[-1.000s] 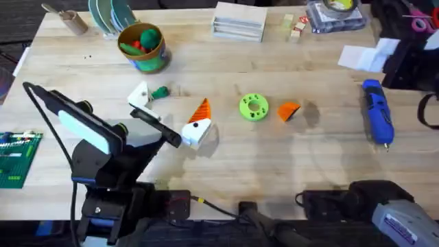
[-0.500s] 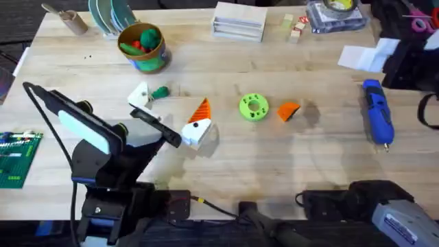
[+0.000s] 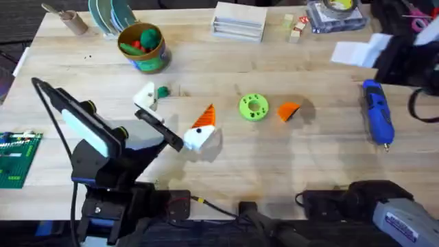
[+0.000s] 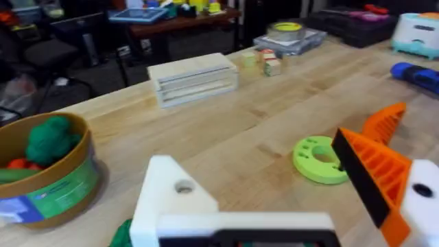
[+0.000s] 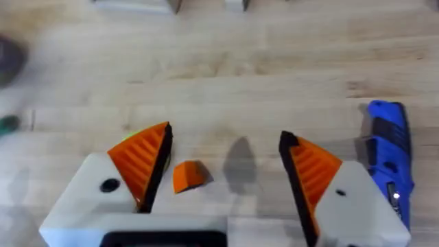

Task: Pick up the gripper from the table and insert it into the empty holder that is missing its gripper. Then pick up a screw, insert it into the mounting hole, and use the screwdriver to tighten it. Finally, clean up the table by picking up the vegetable and placing it into the bucket.

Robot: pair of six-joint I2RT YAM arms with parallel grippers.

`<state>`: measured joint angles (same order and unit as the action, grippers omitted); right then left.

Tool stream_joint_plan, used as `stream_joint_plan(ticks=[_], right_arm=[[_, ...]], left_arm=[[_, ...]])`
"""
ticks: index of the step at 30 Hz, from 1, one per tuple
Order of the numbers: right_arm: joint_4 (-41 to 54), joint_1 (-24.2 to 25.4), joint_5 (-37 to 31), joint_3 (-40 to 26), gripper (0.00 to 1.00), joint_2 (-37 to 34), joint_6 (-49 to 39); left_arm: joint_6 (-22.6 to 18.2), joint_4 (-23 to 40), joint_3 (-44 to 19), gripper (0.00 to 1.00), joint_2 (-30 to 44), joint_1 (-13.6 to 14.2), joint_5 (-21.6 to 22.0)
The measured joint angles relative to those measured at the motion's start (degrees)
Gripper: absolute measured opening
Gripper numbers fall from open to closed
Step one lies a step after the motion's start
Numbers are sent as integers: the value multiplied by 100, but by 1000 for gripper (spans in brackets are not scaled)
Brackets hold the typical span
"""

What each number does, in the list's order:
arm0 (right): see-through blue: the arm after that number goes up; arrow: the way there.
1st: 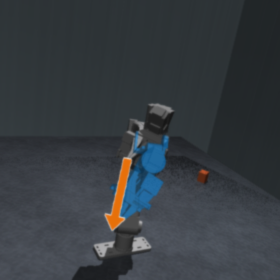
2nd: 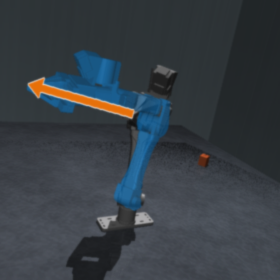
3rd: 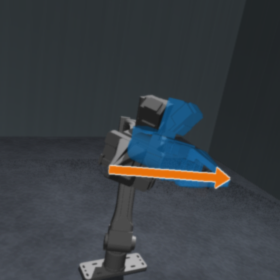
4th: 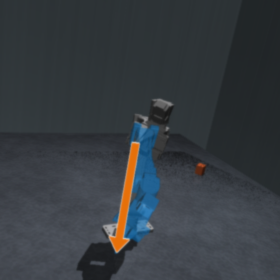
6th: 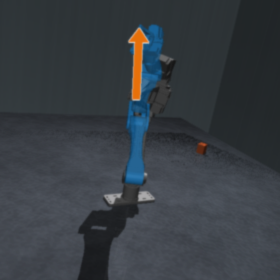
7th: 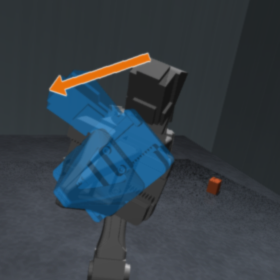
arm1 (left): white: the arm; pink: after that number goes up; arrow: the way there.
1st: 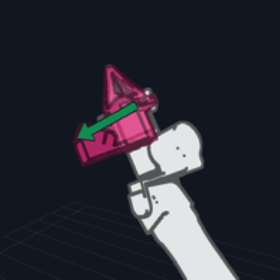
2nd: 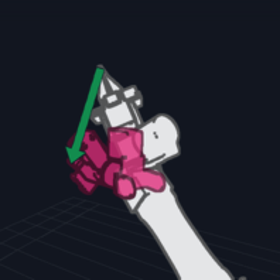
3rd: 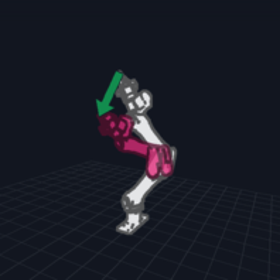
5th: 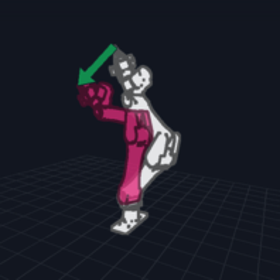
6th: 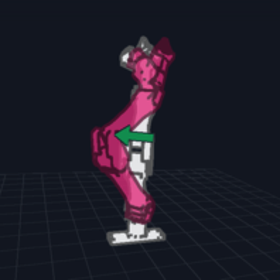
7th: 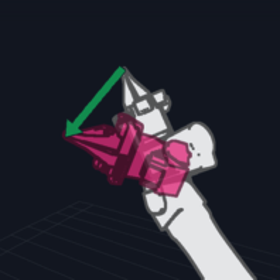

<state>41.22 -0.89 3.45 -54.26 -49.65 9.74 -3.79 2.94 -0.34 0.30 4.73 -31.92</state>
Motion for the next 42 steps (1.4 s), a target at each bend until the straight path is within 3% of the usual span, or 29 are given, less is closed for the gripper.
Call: stream_joint_plan(ticks=[8, 9, 13, 16, 17, 23, 34, 42], right_arm=[[135, -827, 135, -325, 992, -793, -315], [123, -1183, 141, -565, 992, -1126, -395], [198, -1503, 163, -722, 992, -1494, -430], [594, -1614, 183, -777, 992, -1651, -497], [1149, -1624, 196, -813, 992, -1661, -591], [1907, -1624, 197, -868, 992, -1658, -680], [1835, -1624, 220, -745, 992, -1781, -985], [1422, -1624, 220, -358, 991, -2442, -1101]], left_arm=[[0, 32, 0, 993, 1, 0, -1095], [-2, 56, 0, 993, 2, 0, -1490], [-2, 77, 0, 992, 0, 2, -1957], [-2, 79, 0, 993, 2, 0, -2309], [0, 79, 0, 994, 0, 0, -2580], [176, 79, 0, 993, 0, 0, -2826], [348, 115, 0, 993, 0, 0, -2867], [387, 288, 0, 993, 2, 0, -2981]])
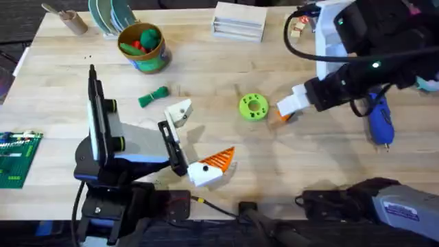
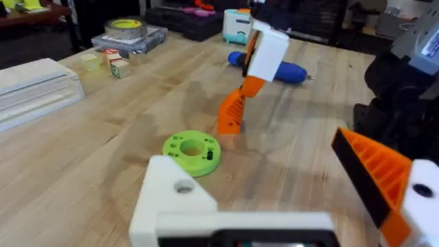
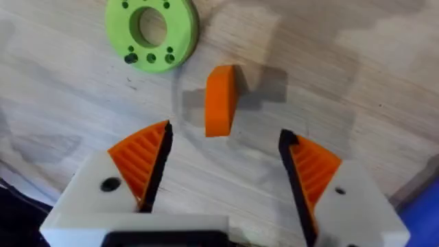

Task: Pick up the gripper from the table and insert it into the empty holder that is missing its gripper. Then pick up a screw, insert it into the mounting hole, and use the screwdriver to tighten it. Finally, clean up the table by picking up the vegetable and placing it into the bucket.

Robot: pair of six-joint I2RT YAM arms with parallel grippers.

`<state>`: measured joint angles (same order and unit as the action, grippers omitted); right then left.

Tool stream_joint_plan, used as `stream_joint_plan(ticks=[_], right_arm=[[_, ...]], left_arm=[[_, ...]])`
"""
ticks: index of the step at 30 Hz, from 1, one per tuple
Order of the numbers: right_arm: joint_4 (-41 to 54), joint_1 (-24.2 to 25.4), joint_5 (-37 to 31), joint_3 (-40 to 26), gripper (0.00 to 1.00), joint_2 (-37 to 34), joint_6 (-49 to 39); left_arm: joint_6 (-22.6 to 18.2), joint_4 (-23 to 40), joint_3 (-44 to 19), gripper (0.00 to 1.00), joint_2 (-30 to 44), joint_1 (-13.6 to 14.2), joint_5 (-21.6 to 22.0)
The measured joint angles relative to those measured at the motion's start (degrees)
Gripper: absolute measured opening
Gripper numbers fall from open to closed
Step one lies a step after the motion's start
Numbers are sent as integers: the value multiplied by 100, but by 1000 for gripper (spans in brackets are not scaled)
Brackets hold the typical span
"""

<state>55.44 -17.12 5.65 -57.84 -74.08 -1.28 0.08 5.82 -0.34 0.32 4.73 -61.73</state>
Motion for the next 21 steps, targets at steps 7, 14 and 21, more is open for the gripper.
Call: stream_joint_plan(ticks=[7, 14, 21], right_arm=[[-127, -18, 0, 2, 872, -558, -26], [-252, -258, 0, 9, 754, -705, -50], [-274, -323, 0, 11, 548, -705, -73]], left_arm=[[0, 0, 0, 993, -2, 0, -9], [0, 2, 0, 993, -2, 0, -18], [0, 2, 0, 992, 0, 0, -18]])
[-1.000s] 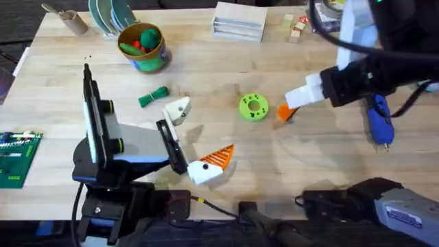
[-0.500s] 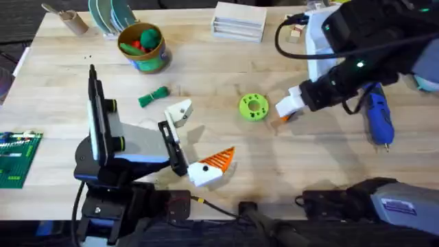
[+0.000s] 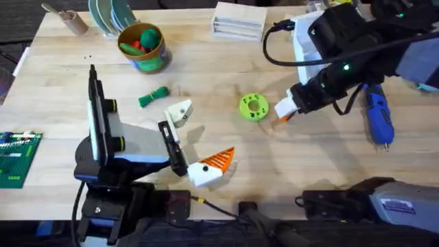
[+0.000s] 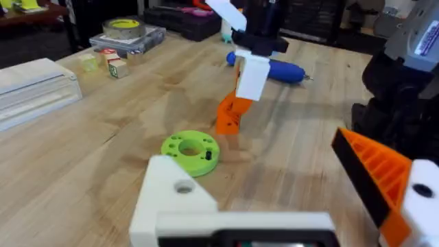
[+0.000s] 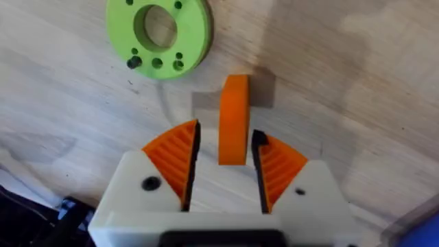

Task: Pick up the gripper from the table and insert it into the empty holder that is missing its gripper. Then pick up a screw, insert it into the mounting hole, and use the screwdriver to tighten it. Finally, clean up the table by picking up the vegetable and placing it into the bucket.

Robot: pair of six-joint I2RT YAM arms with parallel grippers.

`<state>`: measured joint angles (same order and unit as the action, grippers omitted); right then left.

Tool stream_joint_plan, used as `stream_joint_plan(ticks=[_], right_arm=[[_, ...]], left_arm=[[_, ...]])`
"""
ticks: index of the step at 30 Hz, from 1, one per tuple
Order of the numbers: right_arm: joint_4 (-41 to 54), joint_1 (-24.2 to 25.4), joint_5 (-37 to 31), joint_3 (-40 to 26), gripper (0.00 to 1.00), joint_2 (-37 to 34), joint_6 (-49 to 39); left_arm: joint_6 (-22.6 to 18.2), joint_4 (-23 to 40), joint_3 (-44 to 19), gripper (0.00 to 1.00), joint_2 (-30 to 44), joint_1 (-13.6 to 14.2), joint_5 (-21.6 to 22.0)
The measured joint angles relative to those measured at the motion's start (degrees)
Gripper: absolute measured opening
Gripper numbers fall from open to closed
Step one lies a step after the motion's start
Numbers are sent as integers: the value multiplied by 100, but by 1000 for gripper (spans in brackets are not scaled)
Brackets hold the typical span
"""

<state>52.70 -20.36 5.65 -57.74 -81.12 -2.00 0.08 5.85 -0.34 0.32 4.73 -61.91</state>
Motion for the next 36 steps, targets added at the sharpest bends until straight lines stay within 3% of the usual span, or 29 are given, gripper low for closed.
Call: stream_joint_plan(ticks=[7, 12, 20, 30, 36], right_arm=[[-43, 0, -4, 0, 344, 0, -93], [-37, 0, -38, -4, 27, 1, -294], [449, 0, -26, -452, 19, 0, -387], [1506, 0, -24, -2157, 16, 16, -404], [1620, 52, -72, -3019, 16, 487, -406]], left_arm=[[0, 0, 0, 992, -1, 2, 0], [0, 0, 0, 993, -2, 0, 0], [0, 0, 0, 993, 0, 0, 0], [0, 0, 0, 993, 0, 0, 0], [0, 0, 0, 993, 0, 0, 0]])
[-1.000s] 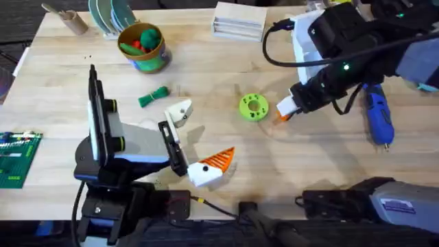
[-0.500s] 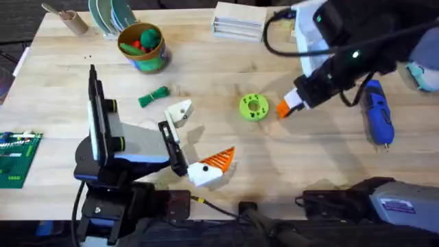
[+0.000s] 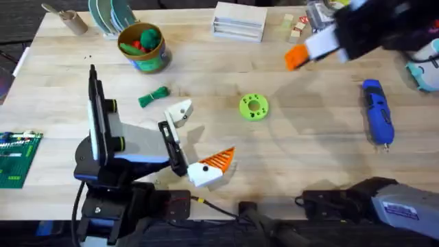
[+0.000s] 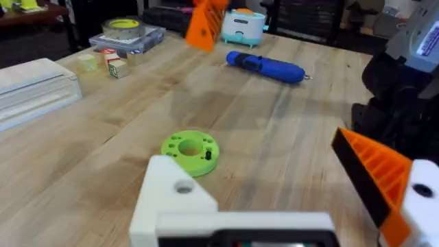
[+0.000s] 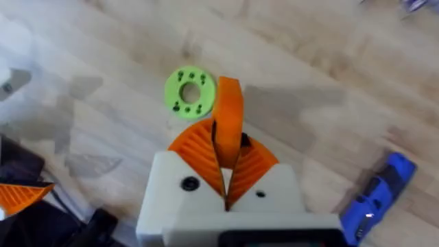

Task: Pick up the gripper from the table and insert it into the empty holder that is missing its gripper. Then pick up a screw, insert it into the mounting hole, and use the screwdriver to tighten it. Finally, clean up the table by picking up the vegetable and placing it into the bucket.

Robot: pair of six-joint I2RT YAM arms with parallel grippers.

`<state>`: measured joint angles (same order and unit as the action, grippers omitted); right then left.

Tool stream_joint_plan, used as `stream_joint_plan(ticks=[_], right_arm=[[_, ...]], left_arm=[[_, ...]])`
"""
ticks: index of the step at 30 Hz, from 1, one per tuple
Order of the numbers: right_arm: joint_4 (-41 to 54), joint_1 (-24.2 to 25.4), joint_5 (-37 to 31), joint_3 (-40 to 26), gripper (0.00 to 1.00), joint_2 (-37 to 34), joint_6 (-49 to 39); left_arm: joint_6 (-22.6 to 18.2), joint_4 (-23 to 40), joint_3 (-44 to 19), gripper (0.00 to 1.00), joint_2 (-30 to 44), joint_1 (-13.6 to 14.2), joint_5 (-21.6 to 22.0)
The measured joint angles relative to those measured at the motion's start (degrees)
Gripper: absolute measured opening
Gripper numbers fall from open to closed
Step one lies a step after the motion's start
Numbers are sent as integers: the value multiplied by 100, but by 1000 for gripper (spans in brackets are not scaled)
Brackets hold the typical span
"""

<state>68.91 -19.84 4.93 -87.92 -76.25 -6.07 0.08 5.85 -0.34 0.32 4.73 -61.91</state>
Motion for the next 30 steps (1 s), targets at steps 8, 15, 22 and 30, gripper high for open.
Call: stream_joint_plan(ticks=[8, 15, 22, 30], right_arm=[[12, 404, -353, -321, 15, 1148, 2], [276, 888, -409, -128, 15, 2221, -40], [-391, 1141, -254, 1607, 14, 2833, 411], [-2929, 1150, 1361, 3632, 14, 2897, 1474]], left_arm=[[0, 0, 0, 993, -2, 0, 0], [0, 1, 0, 993, -2, 1, 0], [0, 2, 0, 993, -2, 0, 0], [0, 2, 0, 993, -2, 0, 0]])
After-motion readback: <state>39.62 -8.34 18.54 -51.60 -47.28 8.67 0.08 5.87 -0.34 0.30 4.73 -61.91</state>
